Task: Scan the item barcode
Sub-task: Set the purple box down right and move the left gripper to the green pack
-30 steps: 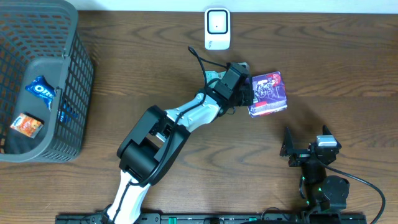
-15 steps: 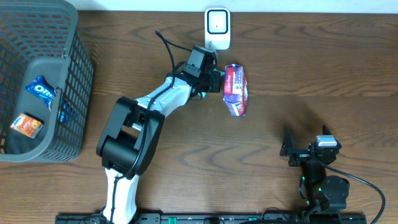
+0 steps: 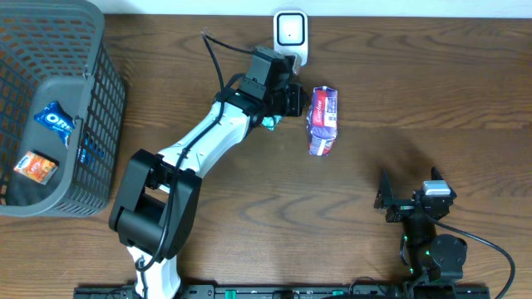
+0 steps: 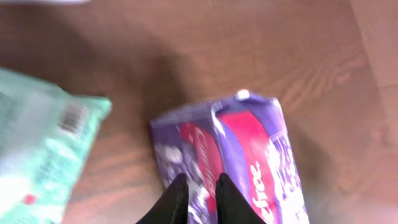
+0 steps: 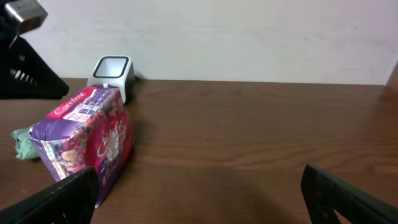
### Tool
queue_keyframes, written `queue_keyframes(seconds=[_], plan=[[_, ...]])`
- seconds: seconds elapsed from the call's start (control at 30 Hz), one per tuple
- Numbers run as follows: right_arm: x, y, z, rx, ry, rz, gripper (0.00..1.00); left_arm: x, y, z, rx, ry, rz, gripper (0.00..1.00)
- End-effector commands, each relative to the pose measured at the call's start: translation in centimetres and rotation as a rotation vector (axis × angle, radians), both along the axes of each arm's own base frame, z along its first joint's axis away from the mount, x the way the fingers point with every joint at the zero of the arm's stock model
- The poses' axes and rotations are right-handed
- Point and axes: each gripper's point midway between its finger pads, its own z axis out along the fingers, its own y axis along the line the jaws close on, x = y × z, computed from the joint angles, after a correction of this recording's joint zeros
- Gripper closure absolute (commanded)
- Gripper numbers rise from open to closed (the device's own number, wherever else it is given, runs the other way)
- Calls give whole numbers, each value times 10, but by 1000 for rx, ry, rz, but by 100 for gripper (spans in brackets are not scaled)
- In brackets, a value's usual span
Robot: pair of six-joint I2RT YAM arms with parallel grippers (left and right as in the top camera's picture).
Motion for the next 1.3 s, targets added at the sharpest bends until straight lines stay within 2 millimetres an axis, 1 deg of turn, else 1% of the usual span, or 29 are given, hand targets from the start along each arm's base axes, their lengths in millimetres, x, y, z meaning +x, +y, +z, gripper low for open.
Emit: queue_keyframes(seconds=[0.0,0.07,0.13,0.2,0.23,0.3,0.37,0.4,0.47,0.53,0.57,0.6,0.63,0.67,0.73,0.77,0.8,0.83,0.87,0.9,0.97,1.03,1.1,1.17,1.2,1.27], plan=[[0,2,-1,-8,0,7,1,-32,-24,3,-48,99,-64,83],[0,2,-1,-8,0,8,1,-46,-32,-4,-10,121,-78,83],[0,2,-1,-8,0,7,1,-52,-33,-13,56,117,-54,83],[0,2,-1,-8,0,7,1,-53,-31,-23,141,105,25,83],[0,2,-1,-8,0,8,1,-56,-35,-24,152,98,34,83],[0,2,-1,-8,0,7,1,-64,-51,-19,132,78,2,83],[0,2,-1,-8,0,8,1,-70,-66,-14,112,51,-27,76],[0,2,-1,-8,0,7,1,-73,-75,-10,94,27,-45,69],[0,2,-1,-8,0,7,1,-71,-79,-6,81,6,-52,63],[0,2,-1,-8,0,7,1,-63,-75,-3,76,-13,-41,55],[0,2,-1,-8,0,7,1,-59,-71,-3,77,-14,-29,53],[0,2,-1,-8,0,7,1,-50,-62,-2,76,-14,-5,51],[0,2,-1,-8,0,8,1,-32,-43,-1,75,-13,44,51],[0,2,-1,-8,0,7,1,-23,-32,-1,79,-20,63,51],[0,2,-1,-8,0,7,1,0,-4,-1,98,-44,104,51],[0,2,-1,-8,0,7,1,18,22,-2,131,-75,142,51],[0,2,-1,-8,0,7,1,28,38,-3,159,-89,177,51],[0,2,-1,-8,0,7,1,40,59,-4,194,-106,227,51],[0,2,-1,-8,0,8,1,49,75,-4,219,-121,261,51],[0,2,-1,-8,0,7,1,55,88,-5,233,-124,290,51],[0,2,-1,-8,0,8,1,62,102,-7,243,-127,310,51],[0,2,-1,-8,0,7,1,64,109,-12,254,-118,318,51],[0,2,-1,-8,0,7,1,64,112,-27,268,-91,318,50],[0,2,-1,-8,0,8,1,62,110,-47,287,-57,308,48],[0,2,-1,-8,0,7,1,60,108,-60,300,-35,300,47],[0,2,-1,-8,0,7,1,55,108,-80,316,6,287,48]])
